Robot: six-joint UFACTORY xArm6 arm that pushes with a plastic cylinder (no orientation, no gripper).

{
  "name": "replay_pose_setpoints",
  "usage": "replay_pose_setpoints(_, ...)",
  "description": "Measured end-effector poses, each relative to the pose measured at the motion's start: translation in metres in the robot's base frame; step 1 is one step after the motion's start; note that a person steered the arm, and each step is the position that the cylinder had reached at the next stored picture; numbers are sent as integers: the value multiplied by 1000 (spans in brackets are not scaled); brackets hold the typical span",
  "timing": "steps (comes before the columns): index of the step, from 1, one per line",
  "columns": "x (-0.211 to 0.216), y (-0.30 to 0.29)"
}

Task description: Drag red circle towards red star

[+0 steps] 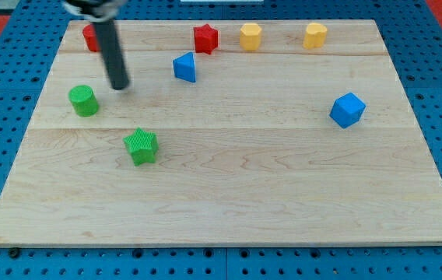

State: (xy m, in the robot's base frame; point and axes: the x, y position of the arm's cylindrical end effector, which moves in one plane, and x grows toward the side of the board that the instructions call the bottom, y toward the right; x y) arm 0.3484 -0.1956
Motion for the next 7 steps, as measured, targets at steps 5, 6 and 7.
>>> replay_pose_setpoints(5,-108,-33)
replay_pose_setpoints(6,-111,-27)
replay_pose_setpoints(7,-113,-4)
